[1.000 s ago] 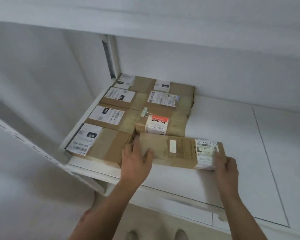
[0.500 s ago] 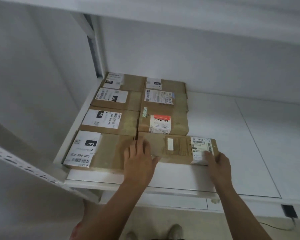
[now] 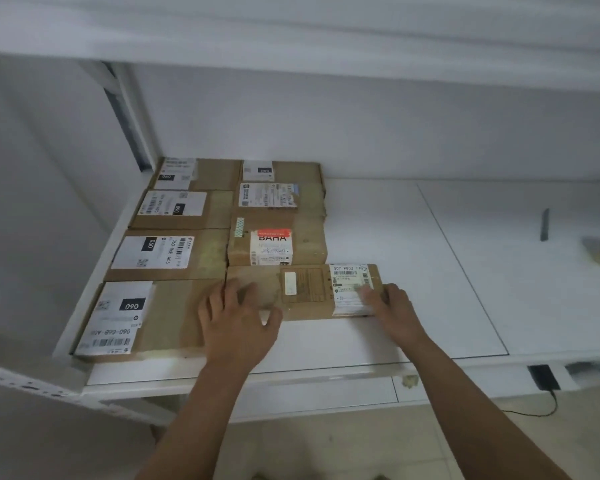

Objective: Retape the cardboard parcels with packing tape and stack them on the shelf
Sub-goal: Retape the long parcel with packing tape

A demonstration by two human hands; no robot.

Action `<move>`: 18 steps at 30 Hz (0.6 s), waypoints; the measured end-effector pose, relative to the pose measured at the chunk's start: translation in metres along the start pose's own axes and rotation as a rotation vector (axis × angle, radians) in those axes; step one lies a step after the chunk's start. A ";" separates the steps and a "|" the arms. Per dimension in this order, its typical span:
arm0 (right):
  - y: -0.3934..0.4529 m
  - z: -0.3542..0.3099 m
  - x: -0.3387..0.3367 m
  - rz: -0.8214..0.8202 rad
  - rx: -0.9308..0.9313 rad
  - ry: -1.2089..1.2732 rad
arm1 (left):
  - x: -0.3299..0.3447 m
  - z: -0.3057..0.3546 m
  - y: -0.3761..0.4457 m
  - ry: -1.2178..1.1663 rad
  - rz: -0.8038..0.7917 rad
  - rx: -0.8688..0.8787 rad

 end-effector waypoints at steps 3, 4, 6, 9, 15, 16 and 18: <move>0.003 0.013 -0.016 -0.167 0.060 0.102 | -0.011 0.029 0.016 0.037 -0.013 -0.040; 0.007 0.022 -0.025 -0.205 0.092 0.164 | -0.016 0.046 0.025 0.023 0.015 -0.035; 0.015 0.043 -0.054 -0.222 0.130 0.287 | -0.028 0.096 0.046 -0.026 0.106 0.048; 0.019 0.079 -0.114 -0.155 0.114 0.309 | -0.032 0.200 0.069 -0.121 0.170 0.254; 0.041 0.158 -0.256 -0.039 0.050 0.148 | 0.028 0.393 0.078 -0.266 -0.157 0.453; 0.047 0.166 -0.278 -0.002 0.036 0.109 | 0.041 0.418 0.076 -0.273 -0.226 0.475; 0.061 0.175 -0.313 0.049 0.014 0.051 | 0.061 0.457 0.074 -0.274 -0.341 0.506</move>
Point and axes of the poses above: each hand's wrist, its own y-axis towards the middle knuckle, its own x-axis out of the palm, z = x × y, the point moved 6 cm from there along y, towards the middle knuckle, and after that the axes turned 15 degrees about x, right-handed, at the moved point
